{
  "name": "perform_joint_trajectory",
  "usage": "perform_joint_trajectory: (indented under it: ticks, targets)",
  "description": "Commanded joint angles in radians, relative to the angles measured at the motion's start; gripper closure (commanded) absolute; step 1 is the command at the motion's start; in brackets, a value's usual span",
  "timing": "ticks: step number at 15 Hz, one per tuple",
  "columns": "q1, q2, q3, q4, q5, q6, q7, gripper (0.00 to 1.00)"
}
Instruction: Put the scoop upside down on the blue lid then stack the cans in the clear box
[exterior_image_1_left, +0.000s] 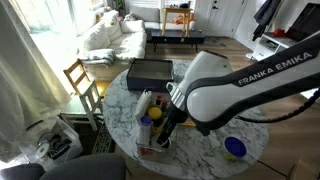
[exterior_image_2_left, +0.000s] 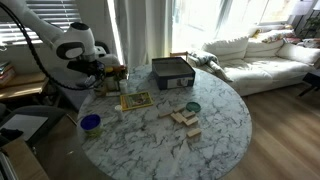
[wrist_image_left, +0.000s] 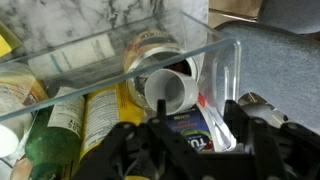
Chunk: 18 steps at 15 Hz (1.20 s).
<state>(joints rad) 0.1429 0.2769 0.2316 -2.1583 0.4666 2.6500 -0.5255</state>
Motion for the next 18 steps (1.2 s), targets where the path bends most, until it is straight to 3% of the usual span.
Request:
perform_joint_trajectory:
  ticks: [1,3,5,8,11,13,15,18]
  targets:
    - [-0.031,0.027,0.032,0.014,-0.027,0.018,0.027,0.69]
    - [-0.035,0.031,0.033,0.016,-0.033,0.011,0.037,0.82]
    - [-0.038,0.034,0.033,0.015,-0.04,0.008,0.049,0.79]
    - [-0.042,0.034,0.033,0.011,-0.05,0.009,0.065,0.65]
    - [-0.047,0.038,0.035,0.011,-0.055,0.007,0.072,0.61]
    - [-0.046,0.045,0.036,0.013,-0.059,0.004,0.078,0.65]
    - [-0.047,0.051,0.039,0.015,-0.061,0.001,0.079,0.85]
    - [-0.049,0.054,0.042,0.014,-0.066,-0.01,0.084,1.0]
